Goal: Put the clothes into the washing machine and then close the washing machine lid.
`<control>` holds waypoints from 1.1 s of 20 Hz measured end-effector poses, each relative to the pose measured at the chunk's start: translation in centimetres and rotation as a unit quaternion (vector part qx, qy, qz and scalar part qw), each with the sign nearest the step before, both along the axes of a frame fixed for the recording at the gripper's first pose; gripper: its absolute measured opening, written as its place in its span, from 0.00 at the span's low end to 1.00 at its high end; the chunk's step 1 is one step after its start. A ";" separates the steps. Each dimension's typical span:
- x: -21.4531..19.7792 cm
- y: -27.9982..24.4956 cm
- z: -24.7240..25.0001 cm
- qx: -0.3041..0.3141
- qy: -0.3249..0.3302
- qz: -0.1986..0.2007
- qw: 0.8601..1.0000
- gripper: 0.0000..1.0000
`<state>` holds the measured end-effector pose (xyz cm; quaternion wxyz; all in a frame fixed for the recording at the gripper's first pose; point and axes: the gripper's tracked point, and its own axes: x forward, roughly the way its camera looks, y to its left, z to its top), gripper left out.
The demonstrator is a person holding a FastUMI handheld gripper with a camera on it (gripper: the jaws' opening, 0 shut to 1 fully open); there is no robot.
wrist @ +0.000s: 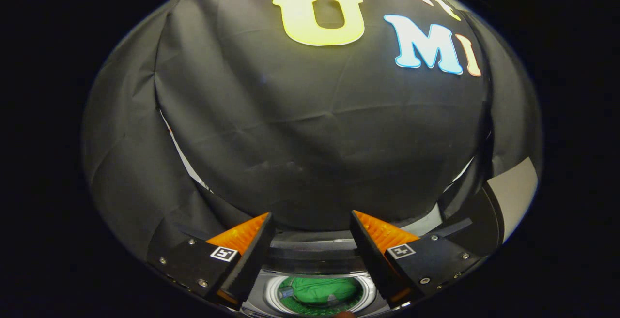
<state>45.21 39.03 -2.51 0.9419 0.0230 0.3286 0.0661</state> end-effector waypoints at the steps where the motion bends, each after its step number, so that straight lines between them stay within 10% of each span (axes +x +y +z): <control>1: -0.2 0.0 0.1 -0.006 -0.005 0.004 1.000 0.96; 22: -11.1 -0.6 -0.5 0.009 -0.078 0.035 0.996 0.95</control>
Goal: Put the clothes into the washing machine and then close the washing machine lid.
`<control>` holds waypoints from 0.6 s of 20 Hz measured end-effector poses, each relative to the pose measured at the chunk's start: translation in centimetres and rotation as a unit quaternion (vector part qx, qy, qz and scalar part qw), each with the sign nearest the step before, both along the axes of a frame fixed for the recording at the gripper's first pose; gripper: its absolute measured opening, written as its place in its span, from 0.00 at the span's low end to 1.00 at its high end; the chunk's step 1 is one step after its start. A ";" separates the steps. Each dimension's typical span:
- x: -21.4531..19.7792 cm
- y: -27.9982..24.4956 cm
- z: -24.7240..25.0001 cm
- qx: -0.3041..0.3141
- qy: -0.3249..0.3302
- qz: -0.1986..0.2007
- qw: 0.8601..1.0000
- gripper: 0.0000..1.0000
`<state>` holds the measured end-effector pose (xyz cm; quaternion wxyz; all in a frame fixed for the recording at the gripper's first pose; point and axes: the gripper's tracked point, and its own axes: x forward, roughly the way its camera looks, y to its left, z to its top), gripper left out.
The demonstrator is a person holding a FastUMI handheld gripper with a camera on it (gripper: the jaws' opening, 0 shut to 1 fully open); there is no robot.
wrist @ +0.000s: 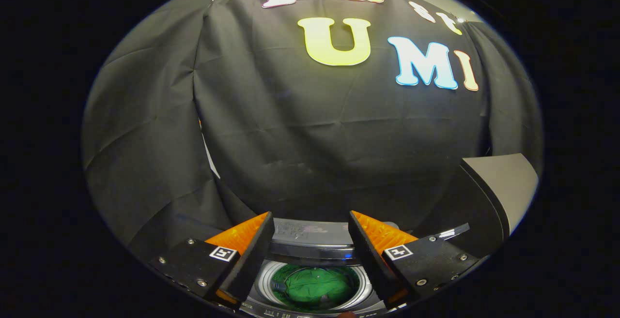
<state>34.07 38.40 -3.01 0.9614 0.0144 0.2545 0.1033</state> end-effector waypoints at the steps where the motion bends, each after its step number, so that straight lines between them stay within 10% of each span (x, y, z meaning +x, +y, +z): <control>1: -0.6 0.0 -0.3 0.001 0.003 0.002 1.000 0.95; 12: -8.8 -1.6 -5.2 -0.004 0.038 0.026 0.999 0.94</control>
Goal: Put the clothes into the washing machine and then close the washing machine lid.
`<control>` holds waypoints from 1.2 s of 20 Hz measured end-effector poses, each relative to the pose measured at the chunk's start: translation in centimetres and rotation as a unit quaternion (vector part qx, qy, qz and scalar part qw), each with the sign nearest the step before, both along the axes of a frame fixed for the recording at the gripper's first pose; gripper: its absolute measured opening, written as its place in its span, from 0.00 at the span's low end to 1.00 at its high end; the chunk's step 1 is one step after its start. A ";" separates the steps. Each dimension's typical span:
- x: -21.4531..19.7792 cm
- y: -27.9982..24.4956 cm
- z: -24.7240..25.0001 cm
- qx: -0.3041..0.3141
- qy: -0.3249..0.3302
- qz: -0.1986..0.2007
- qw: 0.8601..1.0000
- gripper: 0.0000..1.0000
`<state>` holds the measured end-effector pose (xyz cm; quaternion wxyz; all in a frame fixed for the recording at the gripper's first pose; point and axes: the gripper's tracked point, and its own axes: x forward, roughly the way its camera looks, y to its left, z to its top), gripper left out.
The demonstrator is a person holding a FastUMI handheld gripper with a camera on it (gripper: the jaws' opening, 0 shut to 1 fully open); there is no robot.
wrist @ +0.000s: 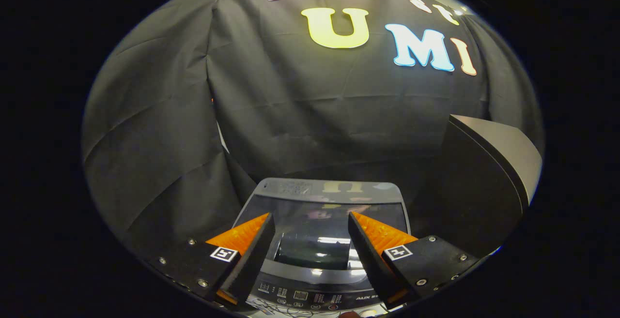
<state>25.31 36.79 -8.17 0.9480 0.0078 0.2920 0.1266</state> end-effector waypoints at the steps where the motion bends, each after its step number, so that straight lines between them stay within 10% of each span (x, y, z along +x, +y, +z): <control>1: -0.7 -0.2 0.0 -0.002 -0.001 0.004 1.000 0.94; 10: -4.8 -3.7 7.5 0.019 -0.086 0.013 0.996 0.94; 24: -13.9 -27.8 16.3 -0.001 -0.181 -0.054 0.982 0.94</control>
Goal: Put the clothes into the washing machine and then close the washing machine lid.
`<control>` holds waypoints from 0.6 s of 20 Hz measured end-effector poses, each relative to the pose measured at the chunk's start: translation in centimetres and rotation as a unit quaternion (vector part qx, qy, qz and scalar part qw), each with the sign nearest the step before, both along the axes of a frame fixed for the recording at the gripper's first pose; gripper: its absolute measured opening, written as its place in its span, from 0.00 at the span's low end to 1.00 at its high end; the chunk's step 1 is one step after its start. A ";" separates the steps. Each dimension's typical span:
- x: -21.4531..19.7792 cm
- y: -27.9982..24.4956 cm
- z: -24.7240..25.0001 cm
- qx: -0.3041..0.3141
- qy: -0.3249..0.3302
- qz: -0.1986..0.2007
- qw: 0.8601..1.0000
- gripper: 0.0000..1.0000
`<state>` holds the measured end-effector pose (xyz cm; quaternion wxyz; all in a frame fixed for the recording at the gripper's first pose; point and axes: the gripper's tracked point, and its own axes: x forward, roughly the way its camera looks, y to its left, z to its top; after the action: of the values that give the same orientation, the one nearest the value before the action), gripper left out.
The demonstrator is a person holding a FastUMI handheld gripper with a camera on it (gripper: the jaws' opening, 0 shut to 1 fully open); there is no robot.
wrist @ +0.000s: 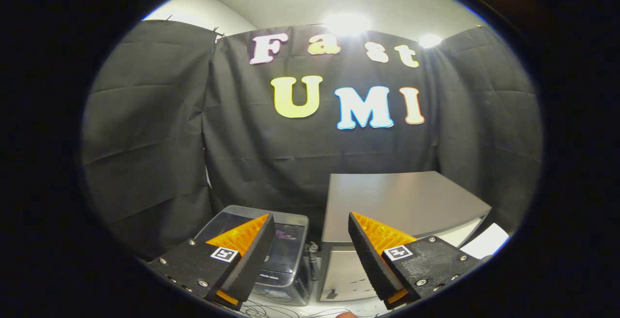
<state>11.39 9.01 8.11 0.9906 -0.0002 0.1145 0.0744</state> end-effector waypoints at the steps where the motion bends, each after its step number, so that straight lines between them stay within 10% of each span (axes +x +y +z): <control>1: -0.7 -1.8 0.6 0.000 -0.005 -0.009 1.000 0.94; 12: -6.6 -15.2 3.5 0.006 -0.035 -0.087 0.996 0.94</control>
<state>4.79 -6.20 11.64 0.9967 0.0128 0.0791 -0.0114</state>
